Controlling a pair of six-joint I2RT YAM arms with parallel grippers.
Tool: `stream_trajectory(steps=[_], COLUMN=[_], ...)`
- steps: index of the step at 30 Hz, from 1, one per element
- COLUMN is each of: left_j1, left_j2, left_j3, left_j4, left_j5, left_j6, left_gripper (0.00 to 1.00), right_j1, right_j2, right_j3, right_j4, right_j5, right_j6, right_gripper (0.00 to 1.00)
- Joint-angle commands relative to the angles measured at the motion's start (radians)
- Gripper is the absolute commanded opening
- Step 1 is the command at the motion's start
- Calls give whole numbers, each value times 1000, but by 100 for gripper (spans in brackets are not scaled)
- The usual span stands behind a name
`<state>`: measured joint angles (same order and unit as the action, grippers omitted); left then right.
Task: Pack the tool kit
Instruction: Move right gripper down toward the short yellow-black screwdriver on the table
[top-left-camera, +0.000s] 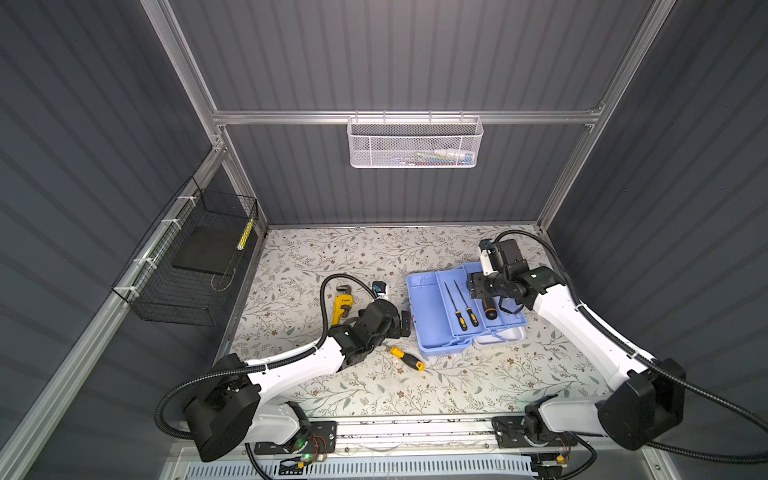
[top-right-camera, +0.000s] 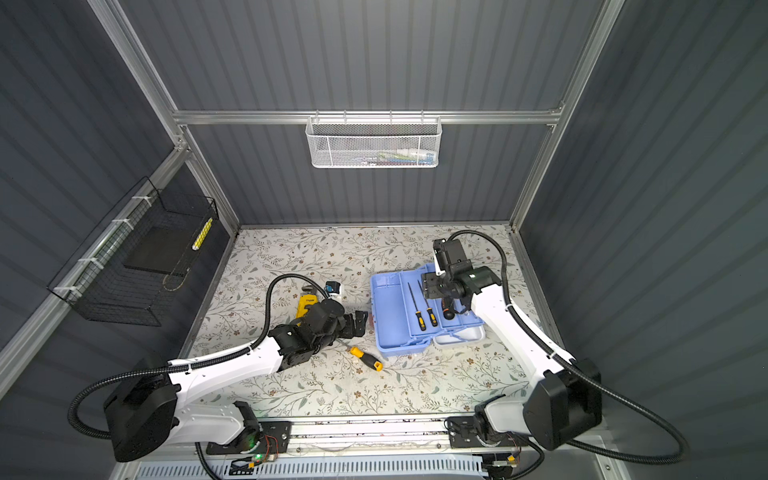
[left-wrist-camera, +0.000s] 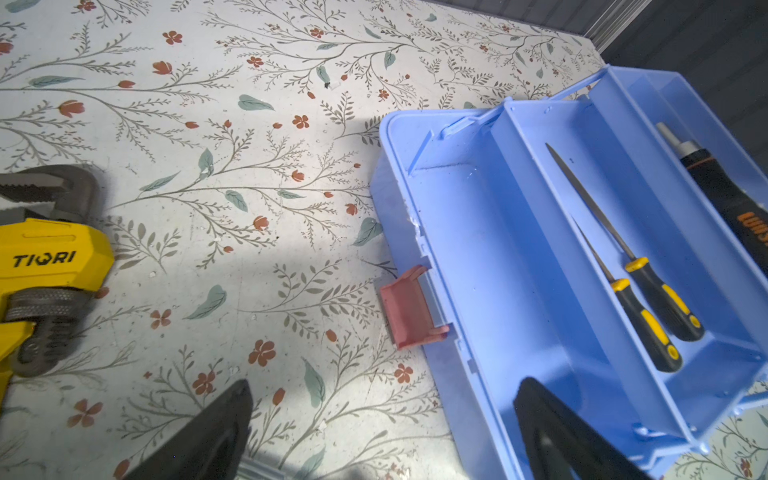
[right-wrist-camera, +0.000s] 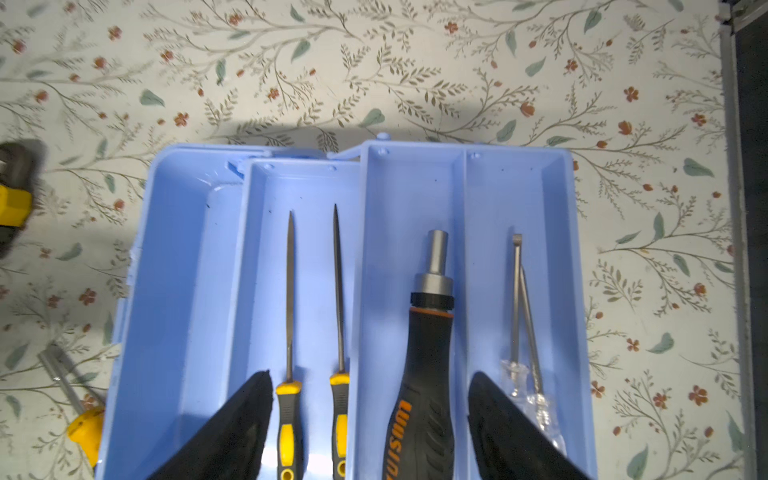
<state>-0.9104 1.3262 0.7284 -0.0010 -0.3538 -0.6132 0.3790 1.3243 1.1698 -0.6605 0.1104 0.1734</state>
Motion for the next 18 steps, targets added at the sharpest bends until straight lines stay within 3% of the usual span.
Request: stream_trajectory(steps=[1,6,11,18], left_j1=[13,74,155,200], left_j2=[-18,-49,-90,-145], left_j3=[3,-28,-51,-55], left_j4=[-52,-62,-92,-168], left_j5=[-31,4,39,-5], left_j6=[10,-16,-38,-27], left_gripper=[100,100,100,100], right_j1=[14,98,261,440], right_j2=[-48,-87,-96,-51], right_j3=[-30,-56,-97,-132], right_j4=[17,24,56,124], right_j5=[-42,-36,-27,-90], right_j6=[14,24,-37,-78], right_gripper=[77,77,77,77])
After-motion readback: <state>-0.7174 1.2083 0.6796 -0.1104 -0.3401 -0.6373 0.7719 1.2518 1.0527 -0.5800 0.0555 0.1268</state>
